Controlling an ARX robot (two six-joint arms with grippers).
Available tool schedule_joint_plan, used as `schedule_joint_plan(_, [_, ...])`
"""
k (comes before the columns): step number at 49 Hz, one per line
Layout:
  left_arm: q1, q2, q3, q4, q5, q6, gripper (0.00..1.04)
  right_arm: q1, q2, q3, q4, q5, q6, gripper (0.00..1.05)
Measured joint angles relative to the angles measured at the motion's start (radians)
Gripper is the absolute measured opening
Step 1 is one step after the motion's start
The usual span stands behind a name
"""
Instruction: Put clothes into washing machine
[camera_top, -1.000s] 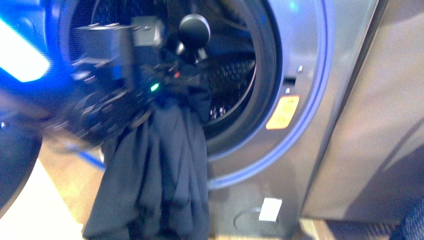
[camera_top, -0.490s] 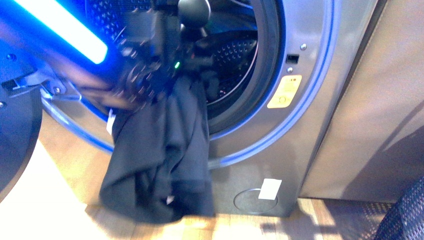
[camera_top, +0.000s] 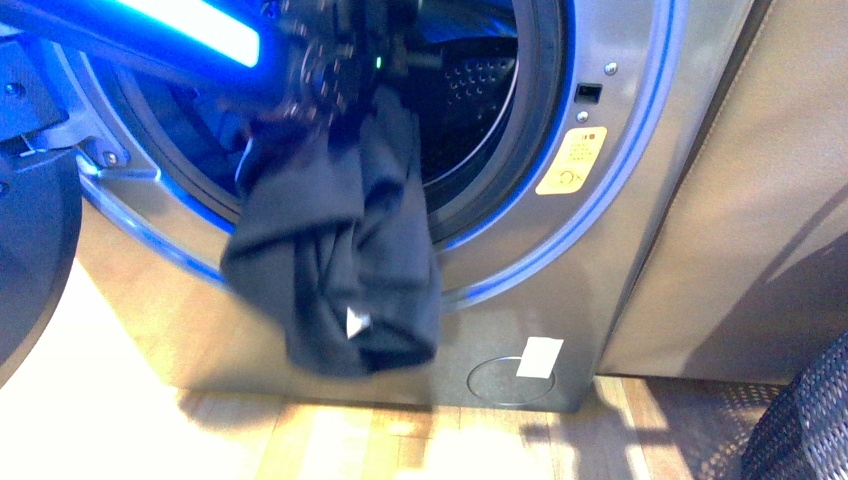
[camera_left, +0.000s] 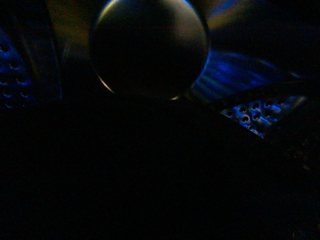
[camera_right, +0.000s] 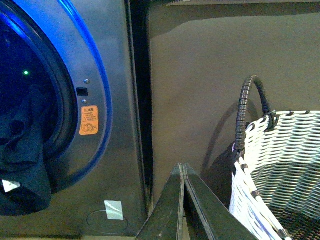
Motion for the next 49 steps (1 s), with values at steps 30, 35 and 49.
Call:
schedule_joint_plan(30, [0.012, 0.095, 0.294, -0.214, -0.018, 0.054, 0.26, 0.000, 0.000, 0.000, 0.000, 0.000, 0.000, 0.02])
schedule_joint_plan(35, [0.013, 0.099, 0.249, -0.216, -0.002, 0.040, 0.48, 0.000, 0.000, 0.000, 0.000, 0.000, 0.000, 0.02])
schedule_joint_plan(49, [0.023, -0.122, -0.355, -0.004, 0.019, 0.008, 0.99, 0.000, 0.000, 0.000, -0.001, 0.000, 0.000, 0.02])
